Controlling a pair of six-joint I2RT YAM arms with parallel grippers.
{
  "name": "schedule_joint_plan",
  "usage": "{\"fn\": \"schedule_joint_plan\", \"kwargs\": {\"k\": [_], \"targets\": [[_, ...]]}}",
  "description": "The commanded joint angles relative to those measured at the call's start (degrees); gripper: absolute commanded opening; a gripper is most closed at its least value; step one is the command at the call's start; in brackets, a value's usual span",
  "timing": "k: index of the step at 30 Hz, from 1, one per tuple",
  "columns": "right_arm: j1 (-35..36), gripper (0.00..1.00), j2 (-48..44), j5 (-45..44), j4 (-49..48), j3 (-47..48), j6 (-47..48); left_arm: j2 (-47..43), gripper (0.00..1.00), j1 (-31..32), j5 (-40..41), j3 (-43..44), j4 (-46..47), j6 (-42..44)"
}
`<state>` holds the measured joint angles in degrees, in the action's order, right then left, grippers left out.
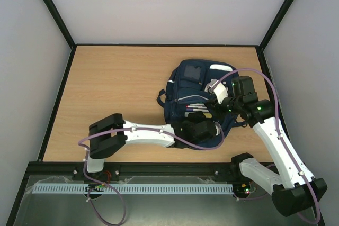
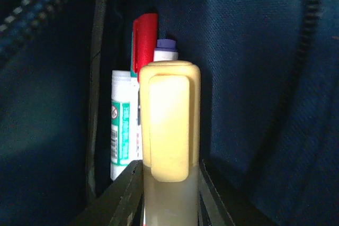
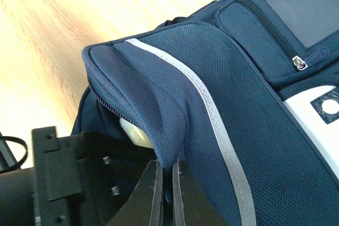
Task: Pack the student bag
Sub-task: Place the stationery in the student bag.
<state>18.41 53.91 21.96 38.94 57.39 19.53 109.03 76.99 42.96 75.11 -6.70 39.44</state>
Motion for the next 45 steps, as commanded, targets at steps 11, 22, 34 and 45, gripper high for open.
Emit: {"fn": "schedule_joint_plan", "kwargs": {"k": [11,22,34,45], "targets": [[0.05,0.01,-1.67,4.33,-0.53,3.22,-0.27,5.4,0.21,-4.92,-0.51,4.41,8.37,8.4],[0.04,0.01,-1.14,3.57,-2.11,1.55,-0.8,-3.91,0.38,-0.87,2.8,0.61,6.04,1.72],[0.04,0.01,0.34,4.02,-3.86,0.53,-1.37,-18.03,0.38,3.7,1.25,-10.01,-1.36,-13.58],[0.05,0.01,-1.19,1.57,-3.25,-2.36,0.11,-34.37,0.55,0.22,0.14,-24.24,-0.51,-40.46]]}}
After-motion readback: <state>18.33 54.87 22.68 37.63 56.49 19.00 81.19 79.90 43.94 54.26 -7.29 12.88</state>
